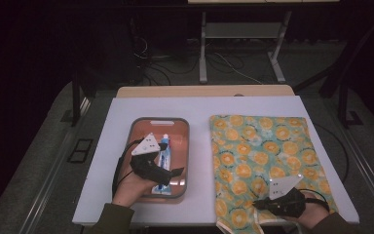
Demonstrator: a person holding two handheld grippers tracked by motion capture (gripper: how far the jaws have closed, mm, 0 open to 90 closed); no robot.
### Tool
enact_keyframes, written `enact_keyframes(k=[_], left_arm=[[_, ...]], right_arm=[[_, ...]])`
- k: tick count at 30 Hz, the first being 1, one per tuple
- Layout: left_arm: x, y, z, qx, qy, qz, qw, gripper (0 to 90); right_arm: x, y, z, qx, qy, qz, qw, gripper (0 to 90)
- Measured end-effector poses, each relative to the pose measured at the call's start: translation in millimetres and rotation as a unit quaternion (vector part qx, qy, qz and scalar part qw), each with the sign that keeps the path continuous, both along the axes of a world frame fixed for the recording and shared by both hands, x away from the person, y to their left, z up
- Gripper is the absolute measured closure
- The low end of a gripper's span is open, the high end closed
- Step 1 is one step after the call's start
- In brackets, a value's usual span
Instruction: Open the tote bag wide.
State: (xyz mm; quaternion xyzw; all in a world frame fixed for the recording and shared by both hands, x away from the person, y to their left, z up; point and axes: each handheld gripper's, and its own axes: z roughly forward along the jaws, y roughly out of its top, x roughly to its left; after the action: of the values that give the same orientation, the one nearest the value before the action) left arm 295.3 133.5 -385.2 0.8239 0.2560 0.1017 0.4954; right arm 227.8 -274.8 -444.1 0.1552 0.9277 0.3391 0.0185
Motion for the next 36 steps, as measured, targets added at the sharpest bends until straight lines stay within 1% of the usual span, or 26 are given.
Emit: enact_keyframes(k=[1,3,5,6,7,8,9,11,17,23,26,27,29,32,33,34,35,36], left_arm=[[0.1,0.0,0.0,-0.001,0.0,0.0,1.0,0.0],[0.3,0.3,0.1,-0.002,0.001,0.0,1.0,0.0],[0.3,0.5,0.1,-0.003,0.001,0.0,1.0,0.0],[0.3,0.5,0.1,-0.003,0.001,0.0,1.0,0.0],[0.4,0.4,0.1,-0.003,0.001,0.0,1.0,0.0],[0.5,0.3,0.1,-0.003,0.001,0.0,1.0,0.0],[0.5,0.2,0.0,-0.003,0.001,0.0,1.0,0.0],[0.4,0.3,0.2,-0.003,0.001,0.001,1.0,0.0],[0.9,0.8,0.3,-0.005,0.003,0.001,1.0,0.0],[0.9,1.0,0.2,-0.005,0.004,0.001,1.0,0.0],[1.0,1.3,0.2,-0.005,0.004,0.0,1.0,0.0],[1.0,1.3,0.2,-0.005,0.004,0.0,1.0,0.0],[1.1,1.3,0.1,-0.005,0.005,0.001,1.0,0.0],[0.9,1.3,0.2,-0.005,0.005,0.0,1.0,0.0],[0.8,1.3,0.1,-0.004,0.005,0.0,1.0,0.0],[0.8,1.3,0.1,-0.004,0.005,0.0,1.0,0.0],[0.9,1.3,0.2,-0.006,0.005,0.0,1.0,0.0],[0.9,1.3,0.1,-0.005,0.005,0.0,1.0,0.0]], right_arm=[[1.8,-0.2,-0.2,0.006,0.005,-0.004,1.0,90.0],[4.0,2.6,1.1,0.012,-0.002,-0.01,0.9999,90.0],[7.0,6.6,4.5,0.028,-0.002,-0.023,0.9993,90.0],[7.0,6.6,4.5,0.028,-0.002,-0.023,0.9993,90.0],[9.2,8.4,6.0,0.031,-0.006,-0.027,0.9992,90.0],[13.3,12.7,8.0,0.038,-0.008,-0.036,0.9986,90.0],[13.3,12.7,8.0,0.038,-0.008,-0.036,0.9986,90.0],[21.2,21.1,9.7,0.045,-0.01,-0.048,0.9978,90.0],[44.1,40.8,13.3,0.051,-0.015,-0.072,0.996,90.0],[71.5,60.8,19.5,0.056,-0.024,-0.102,0.993,90.0],[83.8,69.1,22.5,0.057,-0.032,-0.108,0.9919,90.0],[87.4,71.7,23.1,0.058,-0.032,-0.111,0.9916,90.0],[93.2,76.8,22.8,0.053,-0.04,-0.117,0.9909,89.9],[97.3,80.8,18.3,0.045,-0.029,-0.115,0.992,89.2],[96.0,80.2,18.3,0.045,-0.027,-0.108,0.9927,85.2],[96.0,80.2,18.3,0.045,-0.027,-0.108,0.9927,85.2],[92.1,76.6,23.4,0.055,-0.022,-0.098,0.9934,69.0],[89.3,74.0,28.3,0.062,-0.027,-0.098,0.9929,64.4]])
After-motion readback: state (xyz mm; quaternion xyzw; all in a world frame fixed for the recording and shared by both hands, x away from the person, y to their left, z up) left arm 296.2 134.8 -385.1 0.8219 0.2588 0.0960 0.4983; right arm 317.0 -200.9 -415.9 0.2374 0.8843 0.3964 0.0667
